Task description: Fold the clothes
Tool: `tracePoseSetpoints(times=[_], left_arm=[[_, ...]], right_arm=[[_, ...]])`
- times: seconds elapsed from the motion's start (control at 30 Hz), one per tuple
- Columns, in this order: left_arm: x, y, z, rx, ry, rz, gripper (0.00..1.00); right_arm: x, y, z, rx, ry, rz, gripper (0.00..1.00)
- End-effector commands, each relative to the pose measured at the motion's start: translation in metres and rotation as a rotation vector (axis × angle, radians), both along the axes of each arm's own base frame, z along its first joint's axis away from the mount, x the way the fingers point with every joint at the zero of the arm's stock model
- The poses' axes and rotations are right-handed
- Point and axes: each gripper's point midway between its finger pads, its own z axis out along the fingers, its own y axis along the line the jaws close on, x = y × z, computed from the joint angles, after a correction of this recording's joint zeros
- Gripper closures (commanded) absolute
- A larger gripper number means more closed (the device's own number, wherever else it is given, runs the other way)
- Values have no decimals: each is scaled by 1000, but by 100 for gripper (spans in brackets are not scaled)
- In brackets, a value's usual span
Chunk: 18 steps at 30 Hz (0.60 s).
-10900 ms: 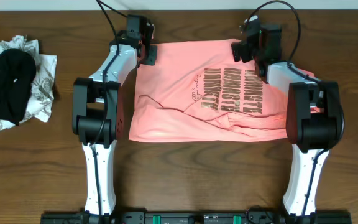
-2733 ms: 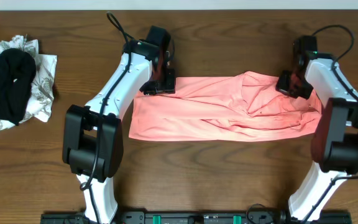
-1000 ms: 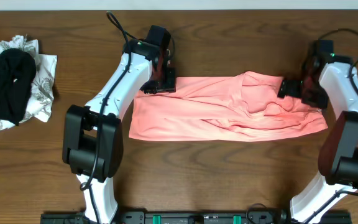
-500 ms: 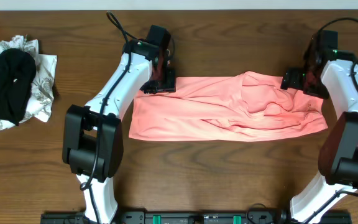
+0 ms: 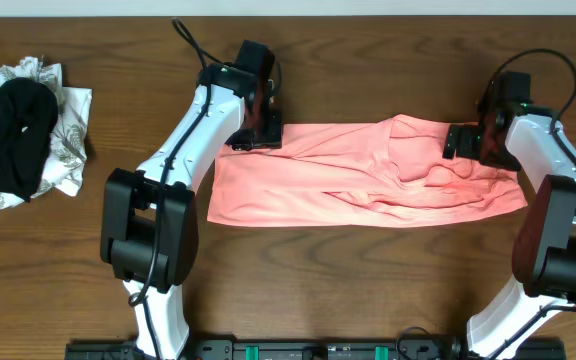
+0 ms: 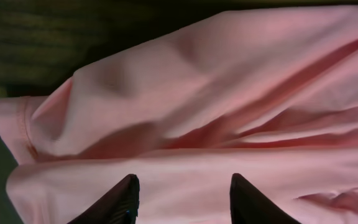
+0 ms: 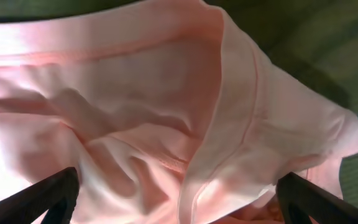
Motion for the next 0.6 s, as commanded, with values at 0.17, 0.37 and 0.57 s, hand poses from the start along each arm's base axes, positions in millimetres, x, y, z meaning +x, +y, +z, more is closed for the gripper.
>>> tracePoseSetpoints(times=[0.17,0.37,0.57], left_arm=[[10,60,25,22,-14,108,30],[2,110,20,36,42,124,8],[-12,106,6,-91,94,-1,0]], right_arm=[[36,7,58,60,-105,43,1],[33,10,82,74,-75,45,1],[11,14,75,95,16,34,1]])
